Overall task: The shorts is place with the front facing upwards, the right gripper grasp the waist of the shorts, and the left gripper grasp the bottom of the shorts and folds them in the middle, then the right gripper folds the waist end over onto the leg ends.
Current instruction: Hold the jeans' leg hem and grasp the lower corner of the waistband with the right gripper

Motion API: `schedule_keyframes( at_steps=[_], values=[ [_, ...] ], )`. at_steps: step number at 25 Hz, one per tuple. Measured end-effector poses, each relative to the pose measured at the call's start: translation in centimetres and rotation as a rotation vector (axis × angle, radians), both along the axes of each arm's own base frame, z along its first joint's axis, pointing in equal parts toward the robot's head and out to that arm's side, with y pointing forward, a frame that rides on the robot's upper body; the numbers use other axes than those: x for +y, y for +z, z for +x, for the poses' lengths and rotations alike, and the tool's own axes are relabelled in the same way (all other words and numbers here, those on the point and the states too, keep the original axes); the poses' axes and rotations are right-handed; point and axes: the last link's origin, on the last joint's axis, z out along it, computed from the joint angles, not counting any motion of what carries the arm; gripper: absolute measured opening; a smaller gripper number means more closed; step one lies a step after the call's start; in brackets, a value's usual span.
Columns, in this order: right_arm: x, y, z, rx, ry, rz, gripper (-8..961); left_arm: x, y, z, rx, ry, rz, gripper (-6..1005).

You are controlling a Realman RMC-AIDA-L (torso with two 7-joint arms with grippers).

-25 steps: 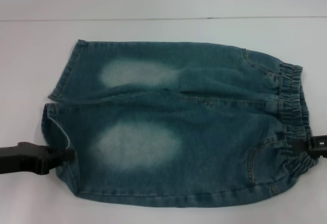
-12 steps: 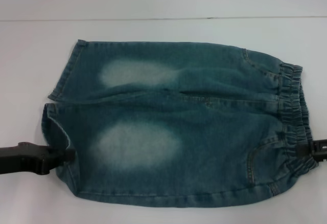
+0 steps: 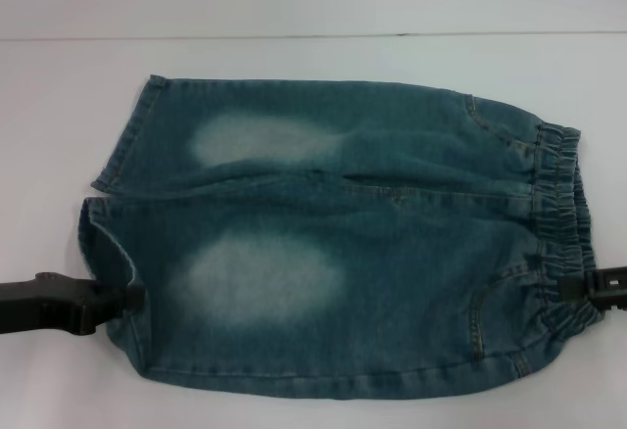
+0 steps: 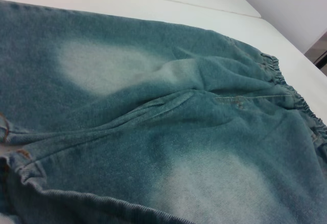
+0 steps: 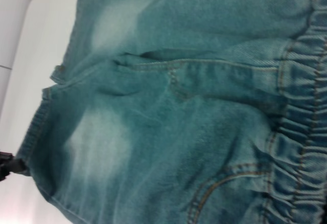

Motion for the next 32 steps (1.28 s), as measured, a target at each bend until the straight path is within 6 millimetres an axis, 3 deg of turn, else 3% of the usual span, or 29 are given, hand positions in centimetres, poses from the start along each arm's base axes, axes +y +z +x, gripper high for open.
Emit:
schedule_keyframes(
  at_steps=[15,32],
  values=[
    [0.11,-0.03,-0.98,0.063,0.019,0.006,945,-0.02,0.01,-0.03,-0.002,0.002,0.002,28],
    [-0.03,0.47,-0.23,-0.01,-0.012,-0.027,946,0.01,-0.08,0.03,-0.002,-0.002,-0.002,27]
  ],
)
